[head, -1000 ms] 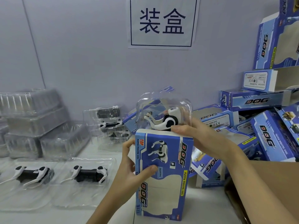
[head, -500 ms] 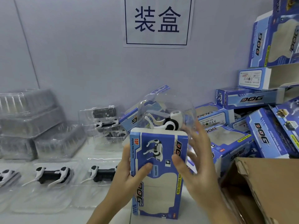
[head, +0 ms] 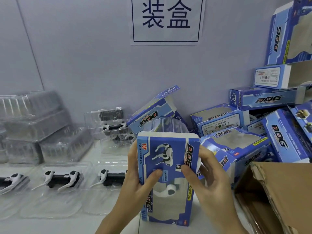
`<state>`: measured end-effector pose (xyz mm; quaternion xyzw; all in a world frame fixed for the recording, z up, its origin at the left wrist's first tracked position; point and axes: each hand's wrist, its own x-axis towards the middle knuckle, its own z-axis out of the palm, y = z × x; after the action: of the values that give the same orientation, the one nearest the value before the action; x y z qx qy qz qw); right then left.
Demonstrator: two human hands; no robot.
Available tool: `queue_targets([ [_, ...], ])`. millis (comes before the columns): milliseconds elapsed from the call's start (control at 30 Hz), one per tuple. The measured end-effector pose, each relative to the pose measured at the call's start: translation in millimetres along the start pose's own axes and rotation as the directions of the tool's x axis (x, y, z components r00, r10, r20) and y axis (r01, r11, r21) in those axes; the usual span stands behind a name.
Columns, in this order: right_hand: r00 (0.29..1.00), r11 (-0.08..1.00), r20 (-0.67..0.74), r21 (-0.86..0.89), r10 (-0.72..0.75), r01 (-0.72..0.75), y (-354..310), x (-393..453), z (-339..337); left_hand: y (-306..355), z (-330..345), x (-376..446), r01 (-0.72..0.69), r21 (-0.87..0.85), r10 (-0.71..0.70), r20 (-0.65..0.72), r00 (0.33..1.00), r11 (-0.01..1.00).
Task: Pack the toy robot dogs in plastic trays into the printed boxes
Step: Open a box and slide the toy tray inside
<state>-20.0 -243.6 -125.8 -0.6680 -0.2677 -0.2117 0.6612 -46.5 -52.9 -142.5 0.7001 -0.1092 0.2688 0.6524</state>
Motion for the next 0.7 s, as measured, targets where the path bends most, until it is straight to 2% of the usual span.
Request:
queue_targets([
  [300, 0.999, 0.988, 0.017, 0.150, 0.041, -0.043, -1.8, -0.2, 3.1, 2.2, 1.5, -0.2, -0.011, -0.044, 0.011, -0.012, 1.000, 0.999],
  [567, 0.999, 0.996, 0.031, -0.092, -0.014, 0.017, 1.3, -3.1, 1.8, 2.5, 2.6, -4.5, -0.006, -0.013, 0.006, -0.013, 1.000, 1.000],
  [700, 0.996, 0.994, 0.088, -0.107, 0.008, 0.002, 0.5, -1.8, 1.6, 4.4, -1.1, -4.5, -0.026, -0.014, 0.026, 0.024, 0.999, 1.000],
])
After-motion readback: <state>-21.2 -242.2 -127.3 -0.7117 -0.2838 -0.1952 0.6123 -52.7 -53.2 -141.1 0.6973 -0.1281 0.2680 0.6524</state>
